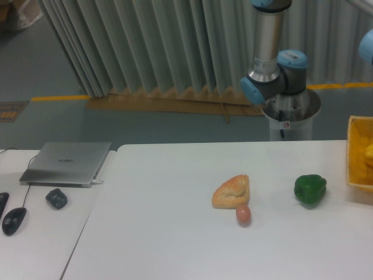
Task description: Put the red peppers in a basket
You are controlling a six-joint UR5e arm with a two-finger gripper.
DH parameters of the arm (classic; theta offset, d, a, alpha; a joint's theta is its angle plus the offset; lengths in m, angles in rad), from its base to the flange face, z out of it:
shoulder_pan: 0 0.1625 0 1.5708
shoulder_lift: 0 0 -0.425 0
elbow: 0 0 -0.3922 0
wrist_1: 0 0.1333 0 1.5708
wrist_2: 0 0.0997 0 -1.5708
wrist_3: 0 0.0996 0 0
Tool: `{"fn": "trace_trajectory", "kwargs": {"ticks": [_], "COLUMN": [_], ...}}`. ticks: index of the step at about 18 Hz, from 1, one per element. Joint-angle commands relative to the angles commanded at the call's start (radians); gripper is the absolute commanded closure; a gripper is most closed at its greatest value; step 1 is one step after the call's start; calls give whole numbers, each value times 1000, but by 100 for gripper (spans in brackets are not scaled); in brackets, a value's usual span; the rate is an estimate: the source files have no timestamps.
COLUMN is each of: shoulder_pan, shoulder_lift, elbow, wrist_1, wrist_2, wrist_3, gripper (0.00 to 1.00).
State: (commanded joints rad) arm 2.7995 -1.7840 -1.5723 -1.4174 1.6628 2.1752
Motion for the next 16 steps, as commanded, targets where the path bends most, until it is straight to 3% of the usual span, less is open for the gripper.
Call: {"fn": "trace_trajectory", "kwargs": {"ticks": [5, 9, 16], "shoulder_pan": [-11, -20, -124], "shoulder_lift": [0, 14, 12], "elbow": [3, 3, 3], "wrist_1": [-2, 3, 34], "wrist_2": [-6, -103, -100], "wrist_3": [-9, -38, -205], "gripper": [0, 0, 0]}}
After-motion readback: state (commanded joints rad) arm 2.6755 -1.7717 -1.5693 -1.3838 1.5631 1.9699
